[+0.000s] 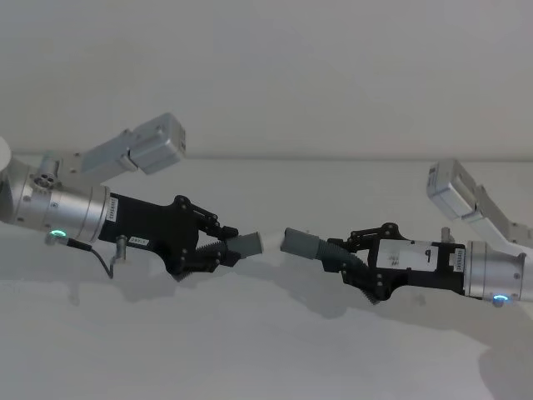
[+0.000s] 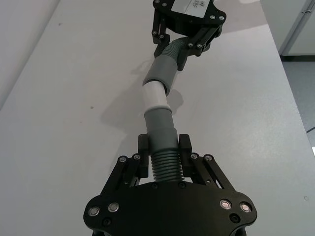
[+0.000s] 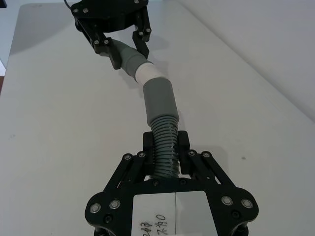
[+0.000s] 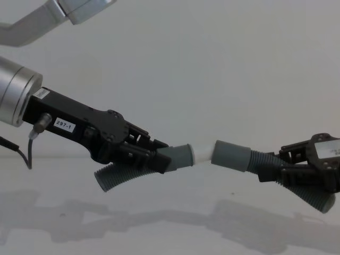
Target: Use both hands to pick up one end of the pipe from the table, align the ends, and insert them.
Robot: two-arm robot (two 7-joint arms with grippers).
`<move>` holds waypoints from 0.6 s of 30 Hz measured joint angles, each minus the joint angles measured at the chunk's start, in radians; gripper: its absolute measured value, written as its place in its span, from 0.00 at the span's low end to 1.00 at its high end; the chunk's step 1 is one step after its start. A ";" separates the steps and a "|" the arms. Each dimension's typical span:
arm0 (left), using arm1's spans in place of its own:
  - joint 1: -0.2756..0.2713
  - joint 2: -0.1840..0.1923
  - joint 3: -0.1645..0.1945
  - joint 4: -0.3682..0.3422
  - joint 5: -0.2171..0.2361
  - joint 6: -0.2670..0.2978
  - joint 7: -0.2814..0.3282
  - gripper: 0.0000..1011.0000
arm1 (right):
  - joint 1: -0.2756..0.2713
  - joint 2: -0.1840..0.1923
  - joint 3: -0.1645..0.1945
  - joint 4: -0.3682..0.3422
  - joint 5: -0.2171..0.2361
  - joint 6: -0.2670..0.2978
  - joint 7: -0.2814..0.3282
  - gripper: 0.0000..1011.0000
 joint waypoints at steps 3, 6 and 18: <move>-0.006 -0.002 0.006 0.007 -0.001 -0.003 -0.005 0.35 | 0.004 0.000 -0.004 0.001 0.001 -0.002 0.004 0.27; -0.011 -0.005 0.011 0.012 -0.002 -0.006 -0.010 0.35 | 0.007 0.001 -0.008 0.002 0.003 -0.006 0.008 0.27; -0.032 -0.006 0.032 0.026 -0.002 -0.012 -0.031 0.35 | 0.016 0.006 -0.021 0.002 0.010 -0.016 0.017 0.27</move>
